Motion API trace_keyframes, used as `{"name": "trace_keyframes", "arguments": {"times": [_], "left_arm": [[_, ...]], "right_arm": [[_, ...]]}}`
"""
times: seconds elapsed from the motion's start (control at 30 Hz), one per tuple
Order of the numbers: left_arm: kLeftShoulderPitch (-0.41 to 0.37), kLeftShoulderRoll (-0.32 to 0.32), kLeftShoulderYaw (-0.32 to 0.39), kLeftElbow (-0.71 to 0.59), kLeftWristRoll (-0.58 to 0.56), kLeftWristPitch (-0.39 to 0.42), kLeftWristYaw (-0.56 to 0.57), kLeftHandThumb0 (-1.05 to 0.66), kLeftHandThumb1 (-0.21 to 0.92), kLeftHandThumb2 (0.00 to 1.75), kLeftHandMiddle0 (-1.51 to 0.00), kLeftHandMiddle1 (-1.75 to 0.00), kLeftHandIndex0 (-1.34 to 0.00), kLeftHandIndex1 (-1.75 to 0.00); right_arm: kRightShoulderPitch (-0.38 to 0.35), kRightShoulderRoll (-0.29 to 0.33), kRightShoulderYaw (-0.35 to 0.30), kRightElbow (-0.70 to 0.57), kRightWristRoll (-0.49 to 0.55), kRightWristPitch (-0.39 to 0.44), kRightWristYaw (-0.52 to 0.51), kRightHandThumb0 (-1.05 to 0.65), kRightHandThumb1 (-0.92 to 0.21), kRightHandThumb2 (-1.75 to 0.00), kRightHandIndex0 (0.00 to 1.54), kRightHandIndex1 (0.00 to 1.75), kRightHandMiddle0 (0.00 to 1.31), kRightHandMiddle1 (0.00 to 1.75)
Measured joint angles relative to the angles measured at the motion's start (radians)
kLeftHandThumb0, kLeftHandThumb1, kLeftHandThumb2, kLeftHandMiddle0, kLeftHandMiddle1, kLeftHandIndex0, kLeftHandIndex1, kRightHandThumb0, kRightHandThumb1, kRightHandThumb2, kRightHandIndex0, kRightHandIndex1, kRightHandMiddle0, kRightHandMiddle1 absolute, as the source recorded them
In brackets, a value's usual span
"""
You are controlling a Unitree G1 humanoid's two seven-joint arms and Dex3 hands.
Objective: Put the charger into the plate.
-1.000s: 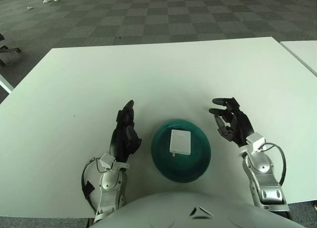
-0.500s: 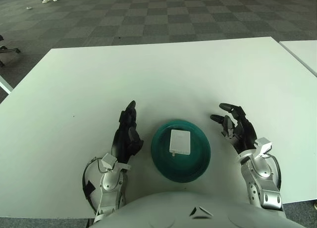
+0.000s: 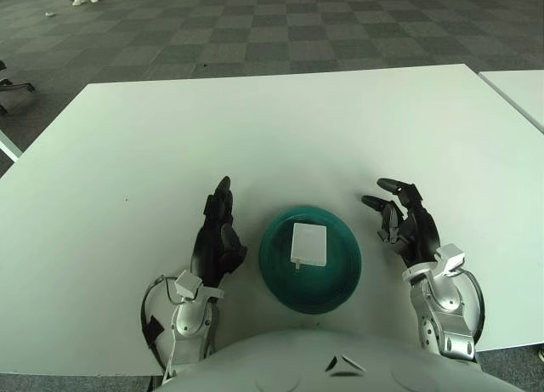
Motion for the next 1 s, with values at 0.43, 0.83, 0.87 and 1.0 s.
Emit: {"name": "trace_keyframes", "arguments": {"times": [0.43, 0.83, 0.87, 1.0], "left_arm": [[0.072, -0.010, -0.038, -0.057, 0.042, 0.051, 0.063, -0.93, 0.92, 1.04, -0.11, -0.02, 0.00, -0.44], [0.106, -0.003, -0.062, -0.099, 0.037, 0.096, 0.076, -0.94, 0.92, 1.04, -0.11, -0.01, 0.00, -0.44], [0.107, 0.000, -0.062, -0.102, 0.035, 0.100, 0.075, -0.94, 0.92, 1.04, -0.11, -0.01, 0.00, -0.44], [0.107, 0.005, -0.061, -0.110, 0.029, 0.111, 0.075, -0.94, 0.92, 1.03, -0.11, -0.01, 0.00, -0.46]], "right_arm": [[-0.032, 0.000, -0.008, 0.070, -0.008, -0.069, 0.000, -0.60, -0.76, -0.82, 0.32, 0.89, 0.02, 1.20], [-0.037, 0.000, -0.002, 0.109, -0.019, -0.128, 0.003, -0.60, -0.79, -0.80, 0.32, 0.86, 0.01, 1.19], [-0.037, 0.000, -0.001, 0.109, -0.022, -0.128, 0.003, -0.60, -0.79, -0.80, 0.32, 0.86, 0.01, 1.19], [-0.037, 0.001, 0.000, 0.111, -0.030, -0.132, 0.003, -0.61, -0.79, -0.79, 0.32, 0.86, 0.01, 1.19]]}}
